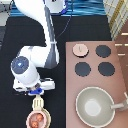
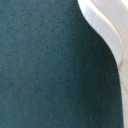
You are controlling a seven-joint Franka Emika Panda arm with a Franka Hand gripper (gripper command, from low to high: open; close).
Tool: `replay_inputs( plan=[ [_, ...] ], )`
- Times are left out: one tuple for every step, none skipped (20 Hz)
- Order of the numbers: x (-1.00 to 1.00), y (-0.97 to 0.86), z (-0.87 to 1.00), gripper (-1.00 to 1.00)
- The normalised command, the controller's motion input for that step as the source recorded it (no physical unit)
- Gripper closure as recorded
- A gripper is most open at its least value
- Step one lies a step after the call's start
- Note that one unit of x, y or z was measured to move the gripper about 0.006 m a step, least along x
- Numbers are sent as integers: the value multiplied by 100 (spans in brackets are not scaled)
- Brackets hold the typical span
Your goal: Take the lid off the pot, put the pot on the plate, and use the tool to push the pot to the front of the table.
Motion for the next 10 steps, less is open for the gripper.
replay_inputs(
  plan=[
    [-89, 19, 56, 100],
    [-95, 18, 49, 100],
    [-99, 17, 42, 100],
    [-100, 16, 40, 100],
    [-100, 15, 37, 100],
    [-100, 14, 36, 100],
    [-100, 14, 36, 100],
    [-100, 15, 36, 100],
    [-100, 15, 36, 100],
    [-100, 15, 35, 100]
  ],
)
